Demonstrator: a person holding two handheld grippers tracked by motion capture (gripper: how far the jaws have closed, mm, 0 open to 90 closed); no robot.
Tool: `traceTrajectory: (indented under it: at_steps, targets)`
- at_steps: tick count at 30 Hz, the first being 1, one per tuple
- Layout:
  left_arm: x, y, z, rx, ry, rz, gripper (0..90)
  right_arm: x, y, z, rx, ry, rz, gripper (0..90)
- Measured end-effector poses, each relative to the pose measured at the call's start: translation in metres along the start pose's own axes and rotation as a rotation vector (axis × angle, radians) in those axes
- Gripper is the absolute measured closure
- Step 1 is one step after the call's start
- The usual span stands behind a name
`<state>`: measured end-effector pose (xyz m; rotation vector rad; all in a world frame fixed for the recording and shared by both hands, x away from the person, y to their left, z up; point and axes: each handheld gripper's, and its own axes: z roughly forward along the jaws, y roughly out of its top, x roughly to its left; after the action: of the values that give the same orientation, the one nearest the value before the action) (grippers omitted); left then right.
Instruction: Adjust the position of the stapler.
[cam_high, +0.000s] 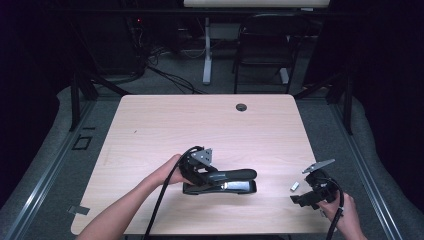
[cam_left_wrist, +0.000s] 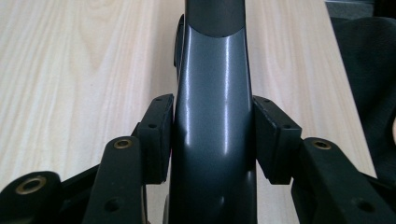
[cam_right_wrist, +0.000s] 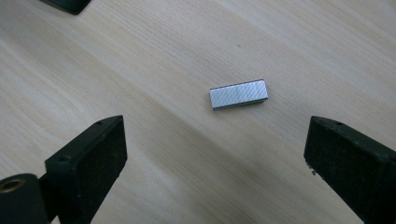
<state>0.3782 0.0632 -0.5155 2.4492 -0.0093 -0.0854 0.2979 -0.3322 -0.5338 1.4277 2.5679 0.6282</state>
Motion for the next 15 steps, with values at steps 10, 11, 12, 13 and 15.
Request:
traceTrajectory:
  at_steps: [10, 11, 12, 13, 15]
  targets:
    - [-0.003, 0.001, -0.001, 0.012, 0.011, -0.048, 52.2, 0.001, 0.001, -0.001, 0.005, -0.009, -0.004, 5.7]
    - [-0.005, 0.002, -0.001, 0.001, 0.042, -0.057, 47.9, 0.002, 0.001, -0.001, 0.002, -0.008, -0.004, 6.5]
    - [-0.006, 0.003, -0.003, 0.0, 0.077, -0.067, 35.7, 0.002, 0.001, -0.001, 0.0, -0.006, -0.002, 7.5]
    - [-0.007, 0.004, -0.007, -0.014, 0.094, -0.07, 28.2, 0.005, 0.001, -0.001, -0.03, -0.015, 0.015, 8.2]
    - [-0.007, 0.004, -0.015, -0.052, 0.114, -0.089, 18.4, 0.005, 0.002, -0.003, -0.006, -0.018, -0.012, 8.4]
